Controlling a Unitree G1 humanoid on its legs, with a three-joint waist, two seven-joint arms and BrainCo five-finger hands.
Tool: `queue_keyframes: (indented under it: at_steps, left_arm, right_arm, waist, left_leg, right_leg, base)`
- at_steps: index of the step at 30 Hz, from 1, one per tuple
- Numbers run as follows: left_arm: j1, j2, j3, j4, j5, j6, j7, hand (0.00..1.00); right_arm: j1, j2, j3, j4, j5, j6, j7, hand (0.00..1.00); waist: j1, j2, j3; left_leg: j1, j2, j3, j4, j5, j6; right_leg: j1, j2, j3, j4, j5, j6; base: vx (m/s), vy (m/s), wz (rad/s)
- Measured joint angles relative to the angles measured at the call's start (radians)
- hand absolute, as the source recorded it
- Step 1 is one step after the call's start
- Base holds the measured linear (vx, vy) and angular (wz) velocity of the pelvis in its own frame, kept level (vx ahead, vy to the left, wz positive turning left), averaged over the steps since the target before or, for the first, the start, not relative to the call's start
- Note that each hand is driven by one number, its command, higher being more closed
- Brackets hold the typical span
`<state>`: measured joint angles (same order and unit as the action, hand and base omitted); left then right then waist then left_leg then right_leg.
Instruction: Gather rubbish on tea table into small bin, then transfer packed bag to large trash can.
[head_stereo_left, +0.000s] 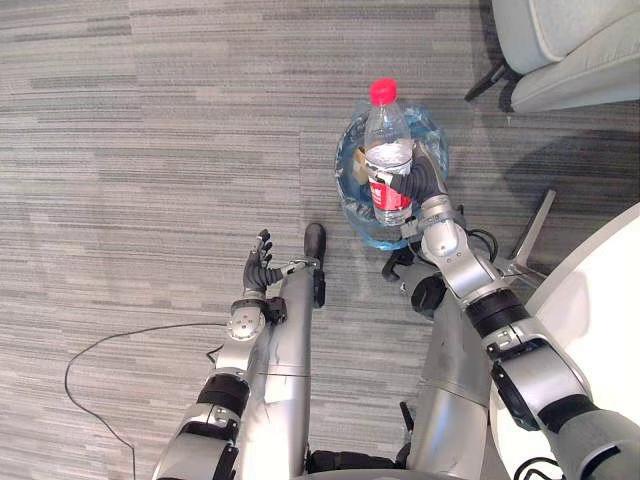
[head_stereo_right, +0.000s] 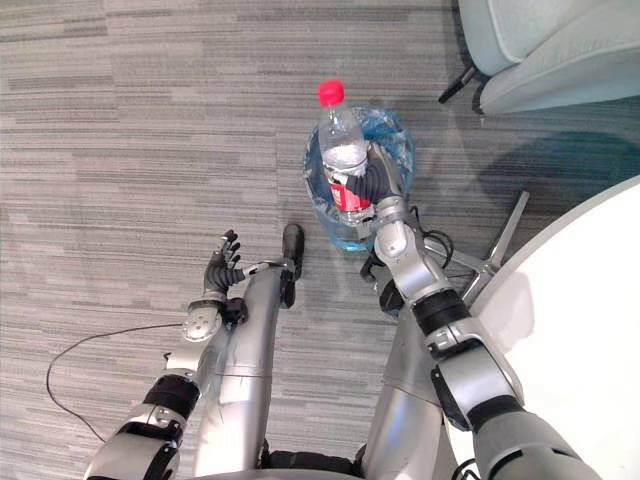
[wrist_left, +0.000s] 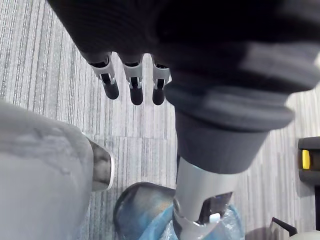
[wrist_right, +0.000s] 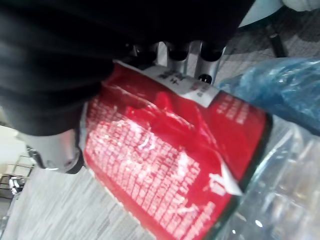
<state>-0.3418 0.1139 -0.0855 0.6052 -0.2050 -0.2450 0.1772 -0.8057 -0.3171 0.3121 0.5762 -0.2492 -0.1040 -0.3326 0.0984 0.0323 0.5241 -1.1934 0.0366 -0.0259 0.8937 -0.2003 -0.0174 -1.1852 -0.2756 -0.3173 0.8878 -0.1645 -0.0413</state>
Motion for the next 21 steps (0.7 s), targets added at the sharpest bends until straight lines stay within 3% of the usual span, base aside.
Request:
queue_keyframes:
  at_steps: [7,8,21]
  left_arm:
    - [-0.010,-0.003,0.001,-0.017,-0.001,-0.004,0.006,0.00]
    - [-0.012,-0.003,0.001,-0.017,-0.001,-0.004,0.006,0.00]
    - [-0.012,-0.012,0.011,-0.023,-0.019,-0.004,0.022,0.00]
  right_arm:
    - [-0.023,0.007,-0.005,0.048,-0.037,0.020,-0.019,1.00]
    - [-0.023,0.006,-0.009,0.048,-0.037,0.021,-0.022,0.00]
    - [-0.024,0.021,-0.049,0.047,-0.064,0.026,-0.040,0.00]
  waist:
    - [0.001,0.000,0.000]
    - [0.000,0.000,0.000]
    - [-0.002,0.000,0.000]
  left_leg:
    - [-0.030,-0.001,-0.003,0.016,0.002,-0.003]
    - [-0.032,-0.001,-0.004,0.017,0.002,-0.003]
    - [-0.031,-0.001,-0.007,0.015,0.003,-0.004]
  right_leg:
    - [-0.027,-0.003,0.001,0.018,0.000,0.000]
    - [-0.028,-0.004,0.001,0.019,0.000,0.000]
    - [-0.028,-0.004,0.000,0.021,-0.004,0.006]
  base:
    - [0.00,0.005,0.00]
    - [0.00,0.000,0.00]
    - [-0.02,0.010,0.00]
